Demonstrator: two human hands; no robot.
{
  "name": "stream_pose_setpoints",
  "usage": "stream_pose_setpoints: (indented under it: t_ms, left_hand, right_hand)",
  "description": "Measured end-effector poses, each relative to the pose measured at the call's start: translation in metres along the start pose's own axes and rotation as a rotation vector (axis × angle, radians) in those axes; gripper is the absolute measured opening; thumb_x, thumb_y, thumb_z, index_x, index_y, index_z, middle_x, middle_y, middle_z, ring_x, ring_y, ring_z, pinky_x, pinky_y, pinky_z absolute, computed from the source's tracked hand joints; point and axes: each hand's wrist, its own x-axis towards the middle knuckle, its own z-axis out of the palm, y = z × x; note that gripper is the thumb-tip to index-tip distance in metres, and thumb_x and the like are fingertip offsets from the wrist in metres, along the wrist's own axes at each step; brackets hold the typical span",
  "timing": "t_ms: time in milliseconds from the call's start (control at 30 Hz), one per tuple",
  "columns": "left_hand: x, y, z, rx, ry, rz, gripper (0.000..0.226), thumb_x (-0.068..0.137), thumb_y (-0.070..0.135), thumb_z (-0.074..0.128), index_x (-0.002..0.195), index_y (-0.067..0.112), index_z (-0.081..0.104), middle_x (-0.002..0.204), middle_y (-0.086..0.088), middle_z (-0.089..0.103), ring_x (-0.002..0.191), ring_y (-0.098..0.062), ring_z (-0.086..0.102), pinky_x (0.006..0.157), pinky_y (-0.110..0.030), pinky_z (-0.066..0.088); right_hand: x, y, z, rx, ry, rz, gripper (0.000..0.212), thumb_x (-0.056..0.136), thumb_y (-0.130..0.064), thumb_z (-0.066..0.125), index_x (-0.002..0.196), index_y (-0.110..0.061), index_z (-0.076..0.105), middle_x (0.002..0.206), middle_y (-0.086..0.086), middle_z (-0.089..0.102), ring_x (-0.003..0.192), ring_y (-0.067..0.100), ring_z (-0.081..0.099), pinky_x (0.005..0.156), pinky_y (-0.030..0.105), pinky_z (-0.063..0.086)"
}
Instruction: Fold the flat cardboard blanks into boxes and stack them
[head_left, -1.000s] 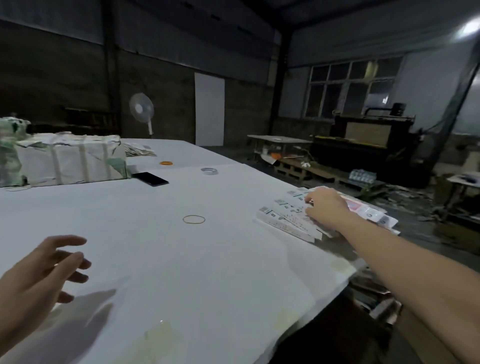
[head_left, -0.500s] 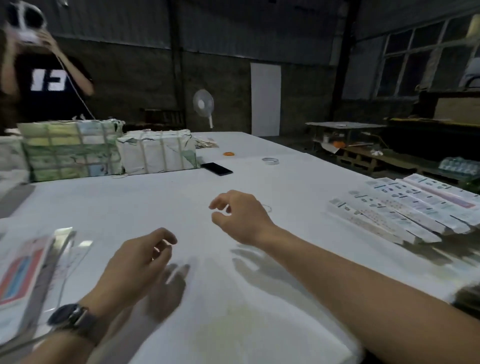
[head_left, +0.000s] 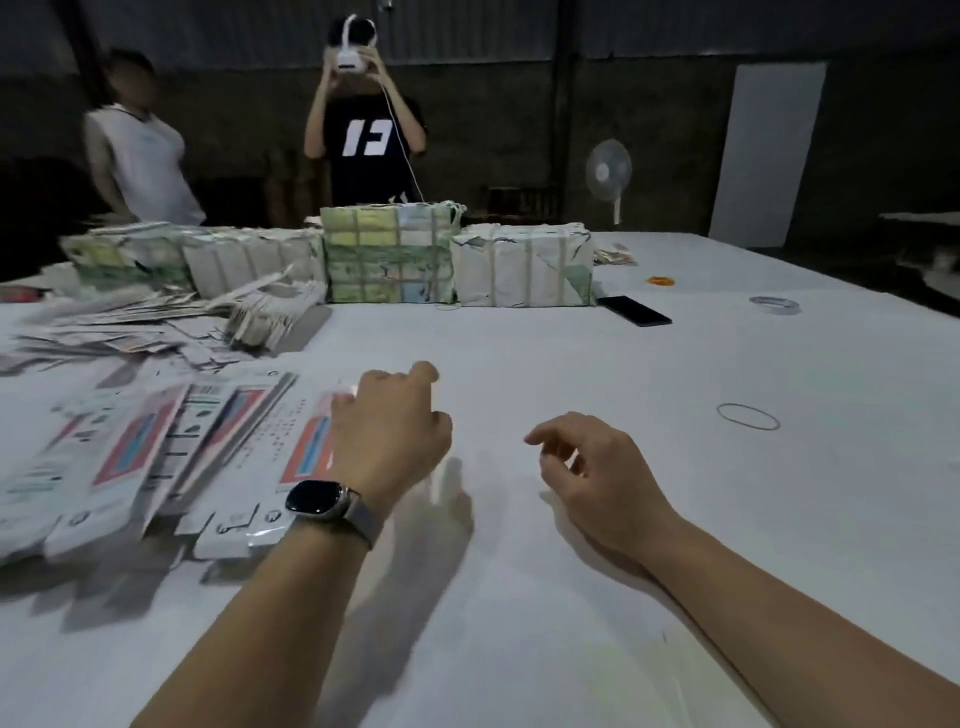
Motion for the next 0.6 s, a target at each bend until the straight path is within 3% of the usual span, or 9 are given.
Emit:
stream_pose_setpoints:
  t_ms: [67,133,300,467,533,600]
  left_hand:
    - [0.005,-0.022,-0.004,0.110,-0.128,-0.167,0.054,0.093,0.025,0.048,0.145,0.022,0.035,0.143,-0.009,0.048,0.147,-0.038,0.021,0.111,-0.062,0.025]
    - [0.006,-0.033,0.001,0.142,-0.241,-0.262,0.056,0.094,0.025,0.046,0.147,0.024,0.030,0.152,-0.012,0.036,0.149,-0.044,0.011,0.114,-0.068,0.018]
    - [0.003,-0.031,0.021,0.182,-0.253,-0.156,0.047,0.099,0.032,0.043,0.145,0.027,0.032,0.144,-0.005,0.043,0.138,-0.036,0.030,0.105,-0.058,0.028]
    - [0.006,-0.040,0.022,0.279,-0.235,-0.108,0.050,0.097,0.027,0.049,0.145,0.022,0.035,0.136,-0.010,0.050,0.131,-0.033,0.043,0.098,-0.046,0.037]
    - [0.006,-0.039,0.019,0.232,-0.195,-0.076,0.044,0.100,0.026,0.047,0.142,0.017,0.039,0.132,-0.011,0.055,0.123,-0.033,0.051,0.087,-0.039,0.039]
    - [0.004,-0.031,0.012,0.109,-0.126,-0.050,0.049,0.098,0.014,0.045,0.147,0.015,0.036,0.135,-0.014,0.054,0.122,-0.035,0.052,0.087,-0.040,0.042]
  right_hand:
    - [-0.001,-0.003,0.000,0.017,-0.019,-0.004,0.024,0.086,-0.010,0.060,0.097,-0.030,0.070,0.082,-0.022,0.062,0.081,0.006,0.059,0.076,0.026,0.047]
    - [0.000,-0.005,-0.001,0.040,-0.022,0.023,0.026,0.088,-0.007,0.061,0.096,-0.030,0.069,0.081,-0.021,0.061,0.079,0.005,0.058,0.076,0.027,0.047]
    - [-0.002,-0.006,-0.002,0.100,-0.021,0.084,0.028,0.088,-0.006,0.060,0.100,-0.029,0.069,0.079,-0.018,0.060,0.070,0.000,0.054,0.073,0.023,0.043]
    - [-0.003,-0.008,-0.003,0.096,-0.026,0.087,0.027,0.089,-0.007,0.060,0.104,-0.028,0.069,0.078,-0.020,0.059,0.069,0.000,0.054,0.072,0.022,0.041]
    - [-0.003,-0.007,-0.003,0.091,-0.028,0.080,0.027,0.089,-0.007,0.060,0.103,-0.028,0.069,0.078,-0.019,0.060,0.070,0.001,0.054,0.072,0.022,0.041]
    - [-0.003,-0.007,-0.003,0.093,-0.027,0.080,0.027,0.089,-0.007,0.060,0.103,-0.029,0.069,0.078,-0.020,0.060,0.069,0.000,0.054,0.072,0.022,0.041]
